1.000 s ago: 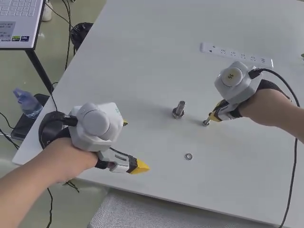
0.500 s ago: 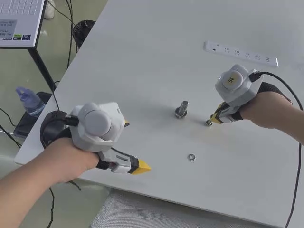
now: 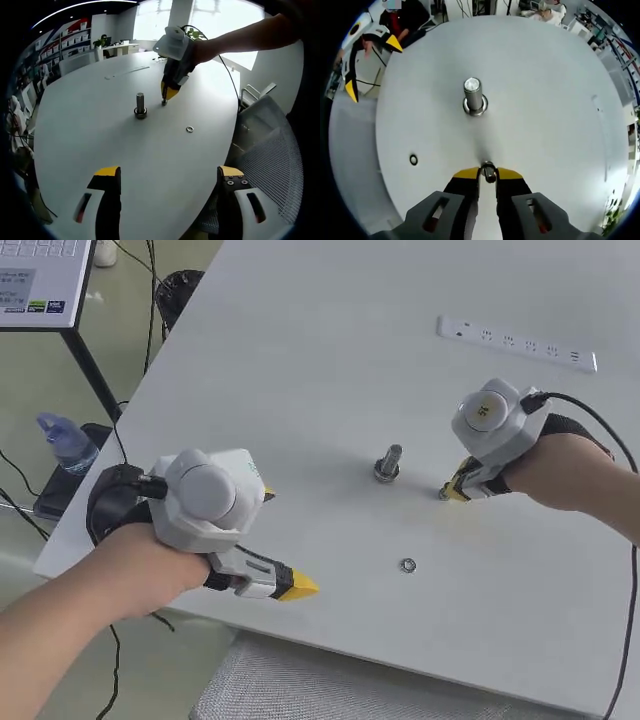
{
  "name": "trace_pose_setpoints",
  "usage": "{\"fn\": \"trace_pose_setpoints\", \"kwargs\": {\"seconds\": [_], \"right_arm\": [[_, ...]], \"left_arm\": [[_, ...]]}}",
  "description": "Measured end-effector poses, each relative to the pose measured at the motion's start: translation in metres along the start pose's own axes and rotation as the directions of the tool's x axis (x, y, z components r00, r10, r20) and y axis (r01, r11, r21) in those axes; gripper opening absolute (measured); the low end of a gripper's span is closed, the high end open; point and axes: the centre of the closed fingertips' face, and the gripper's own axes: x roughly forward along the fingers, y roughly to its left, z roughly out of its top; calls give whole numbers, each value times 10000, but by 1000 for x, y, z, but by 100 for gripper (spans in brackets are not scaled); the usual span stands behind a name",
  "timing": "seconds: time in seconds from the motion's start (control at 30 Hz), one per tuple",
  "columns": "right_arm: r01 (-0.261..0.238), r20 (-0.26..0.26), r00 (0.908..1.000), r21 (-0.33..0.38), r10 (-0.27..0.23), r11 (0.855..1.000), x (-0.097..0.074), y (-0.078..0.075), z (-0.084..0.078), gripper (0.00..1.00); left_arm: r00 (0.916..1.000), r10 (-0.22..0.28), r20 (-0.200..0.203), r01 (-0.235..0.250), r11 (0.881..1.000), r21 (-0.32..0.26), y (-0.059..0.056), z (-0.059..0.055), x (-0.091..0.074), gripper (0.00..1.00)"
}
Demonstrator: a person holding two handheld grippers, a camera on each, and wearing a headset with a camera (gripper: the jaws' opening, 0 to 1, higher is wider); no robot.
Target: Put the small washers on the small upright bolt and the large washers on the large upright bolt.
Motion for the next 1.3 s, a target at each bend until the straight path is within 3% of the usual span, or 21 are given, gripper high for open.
{"fn": "trace_pose_setpoints", "kwargs": {"seconds": [0.3,1.07,1.17,1.3], "right_arm": [[-72,-70,9999,12,72,10000,8,0,-3,12],[-207,2,9998,166,207,9996,5,5,-3,13],[-206,-31,9998,132,206,9997,5,6,-4,15],[-159,-69,9999,-92,159,9998,10,3,-6,25]], "left_arm": [[10000,-25,-53,25,10000,6,-1,1,0,78],[9999,-43,-129,42,10000,-89,1,-3,0,75],[10000,-30,-50,29,9999,-134,1,-3,0,75],[10000,-9,14,9,10000,-91,1,-1,-1,75]]}}
